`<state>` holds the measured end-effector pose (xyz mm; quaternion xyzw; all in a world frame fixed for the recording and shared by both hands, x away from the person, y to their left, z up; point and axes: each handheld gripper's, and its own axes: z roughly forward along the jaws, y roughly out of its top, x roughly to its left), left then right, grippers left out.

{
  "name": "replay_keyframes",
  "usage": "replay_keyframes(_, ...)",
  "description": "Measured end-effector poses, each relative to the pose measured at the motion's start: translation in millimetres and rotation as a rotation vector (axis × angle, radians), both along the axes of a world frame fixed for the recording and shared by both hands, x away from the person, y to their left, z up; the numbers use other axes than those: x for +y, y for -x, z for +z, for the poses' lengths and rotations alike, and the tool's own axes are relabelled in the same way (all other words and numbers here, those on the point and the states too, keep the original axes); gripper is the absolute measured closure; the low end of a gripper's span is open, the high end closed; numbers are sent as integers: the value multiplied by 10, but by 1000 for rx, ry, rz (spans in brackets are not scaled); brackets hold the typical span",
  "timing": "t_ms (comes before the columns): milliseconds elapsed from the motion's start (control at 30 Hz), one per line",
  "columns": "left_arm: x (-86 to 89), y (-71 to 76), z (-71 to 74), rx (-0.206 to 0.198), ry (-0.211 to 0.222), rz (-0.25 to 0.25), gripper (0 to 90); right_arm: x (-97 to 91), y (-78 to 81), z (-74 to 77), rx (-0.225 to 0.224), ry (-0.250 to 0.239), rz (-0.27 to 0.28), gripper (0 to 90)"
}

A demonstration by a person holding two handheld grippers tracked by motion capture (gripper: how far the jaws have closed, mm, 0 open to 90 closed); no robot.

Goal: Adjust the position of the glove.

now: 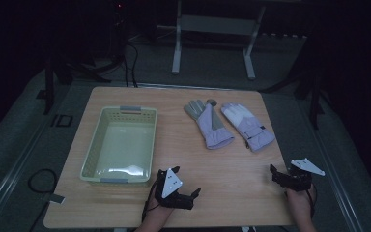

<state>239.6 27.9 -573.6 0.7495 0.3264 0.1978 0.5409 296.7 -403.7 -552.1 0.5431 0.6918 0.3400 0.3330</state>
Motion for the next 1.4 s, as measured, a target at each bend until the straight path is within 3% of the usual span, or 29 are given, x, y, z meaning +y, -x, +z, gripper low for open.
replay_keyframes(133, -4, 1, 1, -3, -2, 0, 0, -21, 12, 15, 25, 3, -3, 115)
replay_keyframes(200, -10, 6, 1, -7, -9, -1, 0, -51, -5, 31, 73, -46, 27, 124)
replay_keyframes(267, -12, 8, 1, -9, -11, -2, 0, -81, -55, 64, 136, -127, 101, 130)
replay_keyframes(333, -10, 4, 1, -5, -8, -2, 0, -54, -74, 97, 151, -136, 134, 136)
replay_keyframes(467, -3, -4, 0, 1, -1, -1, 0, 67, -67, 160, 133, -87, 165, 136)
replay_keyframes(600, -9, 2, 1, -3, -5, -3, 0, 157, -89, 246, 116, -73, 186, 135)
replay_keyframes(733, -9, -1, 0, -2, -5, -2, 0, 204, -128, 383, 92, -100, 174, 135)
replay_keyframes(867, -8, -1, 0, -2, -5, -1, 0, 253, -197, 537, 65, -102, 119, 135)
replay_keyframes(933, -10, -1, 1, -2, -7, -1, 0, 265, -232, 610, 57, -124, 122, 125)
replay_keyframes(1033, -8, -3, 1, 1, -6, 0, 0, 309, -285, 713, 47, -118, 109, 118)
replay_keyframes(1167, -8, -5, 1, 2, -6, 0, 0, 344, -343, 865, 43, -148, 139, 131)
replay_keyframes(1400, -7, -8, 1, 5, -3, -1, 0, 451, -440, 1085, 28, -150, 174, 159)
